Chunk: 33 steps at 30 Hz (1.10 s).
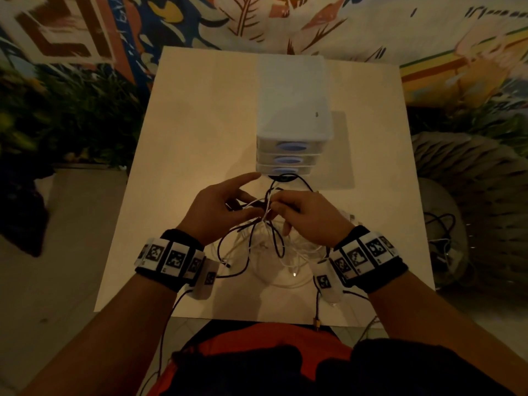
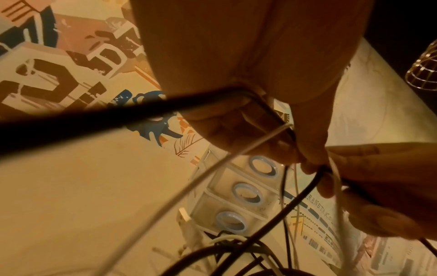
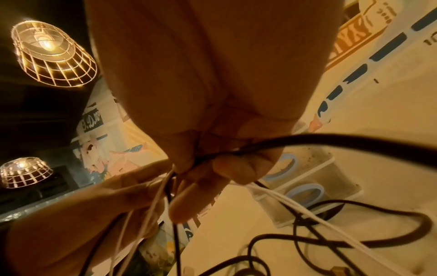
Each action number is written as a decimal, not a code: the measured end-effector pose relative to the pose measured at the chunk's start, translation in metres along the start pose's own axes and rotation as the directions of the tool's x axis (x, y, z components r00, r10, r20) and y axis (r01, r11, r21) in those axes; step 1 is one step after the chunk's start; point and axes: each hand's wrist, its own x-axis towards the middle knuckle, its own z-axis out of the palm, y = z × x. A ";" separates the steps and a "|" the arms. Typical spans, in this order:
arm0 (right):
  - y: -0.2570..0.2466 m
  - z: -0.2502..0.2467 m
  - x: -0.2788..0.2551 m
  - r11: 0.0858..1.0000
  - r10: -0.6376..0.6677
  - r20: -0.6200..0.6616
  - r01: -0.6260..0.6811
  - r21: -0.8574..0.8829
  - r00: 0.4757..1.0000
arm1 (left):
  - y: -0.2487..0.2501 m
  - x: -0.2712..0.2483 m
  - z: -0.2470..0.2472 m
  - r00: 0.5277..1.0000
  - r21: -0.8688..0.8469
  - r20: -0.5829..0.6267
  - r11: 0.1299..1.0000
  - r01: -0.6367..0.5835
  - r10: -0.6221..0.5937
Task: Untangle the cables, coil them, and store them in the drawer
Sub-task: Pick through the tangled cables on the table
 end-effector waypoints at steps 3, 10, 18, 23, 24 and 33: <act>-0.006 0.004 0.007 0.998 0.045 -0.030 -0.044 0.034 0.999 | 0.001 0.006 0.003 0.997 0.096 -0.077 0.995 -0.014 0.021; 0.004 0.013 0.022 0.997 0.073 -0.170 -0.069 0.030 0.983 | 0.006 0.008 0.004 0.993 0.225 -0.078 0.972 -0.071 0.091; 0.011 0.011 0.019 0.995 0.078 -0.148 -0.068 0.068 0.986 | -0.004 0.004 0.002 0.961 0.462 -0.059 0.860 -0.214 0.271; 0.010 0.010 0.017 0.998 0.057 -0.217 -0.056 0.012 0.974 | 0.003 0.015 0.010 0.931 0.631 -0.061 0.736 -0.244 0.361; 0.010 0.007 0.017 0.997 0.070 -0.250 -0.077 -0.018 0.966 | 0.004 0.015 0.010 0.926 0.643 -0.101 0.735 -0.218 0.363; 0.052 -0.024 -0.004 0.913 0.331 -0.344 -0.390 -0.116 0.879 | -0.016 0.011 -0.010 0.818 0.456 -0.484 0.888 -0.066 0.310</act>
